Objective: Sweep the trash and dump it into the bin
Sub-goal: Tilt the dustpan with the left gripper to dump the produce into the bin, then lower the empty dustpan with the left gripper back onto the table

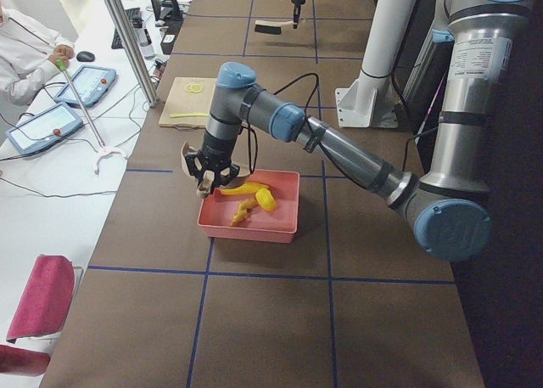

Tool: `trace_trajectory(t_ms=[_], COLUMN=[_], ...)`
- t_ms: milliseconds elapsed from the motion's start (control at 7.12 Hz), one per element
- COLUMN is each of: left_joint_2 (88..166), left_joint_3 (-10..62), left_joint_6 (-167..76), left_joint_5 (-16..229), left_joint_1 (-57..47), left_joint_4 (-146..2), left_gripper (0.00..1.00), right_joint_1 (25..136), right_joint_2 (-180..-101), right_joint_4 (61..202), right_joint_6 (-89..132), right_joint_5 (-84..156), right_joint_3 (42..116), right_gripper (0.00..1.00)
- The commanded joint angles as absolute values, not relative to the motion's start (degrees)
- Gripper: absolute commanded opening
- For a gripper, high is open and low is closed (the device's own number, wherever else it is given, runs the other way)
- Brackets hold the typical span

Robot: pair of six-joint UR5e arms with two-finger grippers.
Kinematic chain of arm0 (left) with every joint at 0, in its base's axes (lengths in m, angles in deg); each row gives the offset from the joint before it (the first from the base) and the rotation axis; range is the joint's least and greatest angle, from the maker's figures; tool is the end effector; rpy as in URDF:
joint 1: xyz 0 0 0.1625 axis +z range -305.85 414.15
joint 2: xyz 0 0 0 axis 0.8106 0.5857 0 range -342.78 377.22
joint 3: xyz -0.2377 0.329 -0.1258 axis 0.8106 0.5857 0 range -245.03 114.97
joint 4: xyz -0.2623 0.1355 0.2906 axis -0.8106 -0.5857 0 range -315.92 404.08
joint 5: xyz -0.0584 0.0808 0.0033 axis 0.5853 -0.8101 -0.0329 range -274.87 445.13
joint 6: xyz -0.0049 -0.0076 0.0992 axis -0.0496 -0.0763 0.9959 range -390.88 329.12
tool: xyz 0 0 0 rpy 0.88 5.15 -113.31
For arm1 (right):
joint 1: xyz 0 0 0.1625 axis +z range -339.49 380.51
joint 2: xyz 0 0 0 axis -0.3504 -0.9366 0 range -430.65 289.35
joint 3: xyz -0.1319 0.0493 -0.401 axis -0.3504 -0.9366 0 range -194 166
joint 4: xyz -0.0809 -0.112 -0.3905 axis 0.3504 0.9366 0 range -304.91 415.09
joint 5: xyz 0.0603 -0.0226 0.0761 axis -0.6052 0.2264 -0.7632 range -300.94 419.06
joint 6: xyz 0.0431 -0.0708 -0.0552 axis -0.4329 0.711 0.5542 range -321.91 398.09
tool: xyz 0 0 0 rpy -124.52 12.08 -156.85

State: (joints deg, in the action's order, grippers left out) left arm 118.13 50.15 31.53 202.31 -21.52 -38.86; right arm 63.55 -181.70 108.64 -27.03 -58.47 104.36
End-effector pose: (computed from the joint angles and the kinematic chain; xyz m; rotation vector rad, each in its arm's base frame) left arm 0.0455 -0.5329 0.3778 0.7016 0.2416 1.4034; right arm -0.2104 -0.3159 0.5040 0.0396 -0.8754 0.1129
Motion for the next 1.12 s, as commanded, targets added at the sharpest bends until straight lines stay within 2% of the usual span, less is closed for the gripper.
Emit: trace_trajectory(t_ms=[0,421,982], left_joint_2=[123.03,125.40,130.23], left_joint_3=[50.89,50.90,48.02], left_joint_6=[24.26,3.62,-5.37], left_joint_5=[204.05,197.34,189.05], left_joint_1=[-9.80,11.72,23.29], left_joint_4=[-36.09,-35.55,-35.90], left_gripper=[0.00,0.00,0.04], right_joint_1=[63.49,63.49,63.49], right_joint_2=[-179.73,-176.49,-176.21], right_joint_4=[108.62,108.62,108.53], right_joint_6=[-27.65,-28.27,-28.27], right_joint_5=[-58.72,-58.54,-58.37], right_joint_3=[102.99,100.36,98.95], right_gripper=[0.00,0.00,0.00])
